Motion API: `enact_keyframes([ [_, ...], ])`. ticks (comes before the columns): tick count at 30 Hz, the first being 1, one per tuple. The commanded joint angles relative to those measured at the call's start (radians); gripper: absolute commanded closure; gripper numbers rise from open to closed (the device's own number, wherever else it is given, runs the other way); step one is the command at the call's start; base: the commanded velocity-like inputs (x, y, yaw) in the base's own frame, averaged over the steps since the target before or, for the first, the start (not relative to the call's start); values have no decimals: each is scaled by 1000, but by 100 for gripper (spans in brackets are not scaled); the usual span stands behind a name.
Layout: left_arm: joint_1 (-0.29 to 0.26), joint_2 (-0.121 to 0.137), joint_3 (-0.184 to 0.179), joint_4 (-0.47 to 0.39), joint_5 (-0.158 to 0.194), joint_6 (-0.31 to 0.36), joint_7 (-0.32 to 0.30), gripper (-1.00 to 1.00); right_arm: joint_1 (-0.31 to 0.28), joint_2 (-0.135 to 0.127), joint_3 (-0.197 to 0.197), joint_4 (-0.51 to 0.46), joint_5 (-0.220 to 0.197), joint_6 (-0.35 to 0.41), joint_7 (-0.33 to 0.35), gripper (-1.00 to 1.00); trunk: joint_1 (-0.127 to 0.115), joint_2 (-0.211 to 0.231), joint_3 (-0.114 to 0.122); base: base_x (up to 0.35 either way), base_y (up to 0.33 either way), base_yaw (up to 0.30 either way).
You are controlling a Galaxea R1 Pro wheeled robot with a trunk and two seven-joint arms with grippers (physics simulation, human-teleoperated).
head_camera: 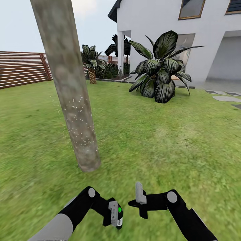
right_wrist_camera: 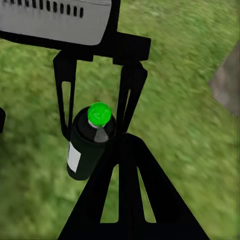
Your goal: In the garden, pick up the pesticide atomizer on the floor and spray pesticide onto both trees until each tree trunk is fully covered.
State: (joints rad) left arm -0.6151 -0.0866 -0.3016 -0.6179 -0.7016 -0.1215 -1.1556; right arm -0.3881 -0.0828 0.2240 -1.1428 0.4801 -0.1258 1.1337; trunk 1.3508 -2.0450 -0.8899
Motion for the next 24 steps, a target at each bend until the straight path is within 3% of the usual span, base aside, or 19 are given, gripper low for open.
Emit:
enact_keyframes([
  [1, -4, -1, 0, 0, 1, -2, 1, 100, 0, 0, 0, 0, 0, 0, 0, 100, 0, 0, 0, 0, 0, 0],
  [9, -11, -10, 3, 1, 49, -8, 0, 100, 0, 0, 0, 0, 0, 0, 0, 100, 0, 0, 0, 0, 0, 0],
  [24, -12, -37, 3, 0, 53, -10, -9, 100, 0, -2, -2, -2, 1, -2, 0, 100, 0, 0, 0, 0, 0, 0],
])
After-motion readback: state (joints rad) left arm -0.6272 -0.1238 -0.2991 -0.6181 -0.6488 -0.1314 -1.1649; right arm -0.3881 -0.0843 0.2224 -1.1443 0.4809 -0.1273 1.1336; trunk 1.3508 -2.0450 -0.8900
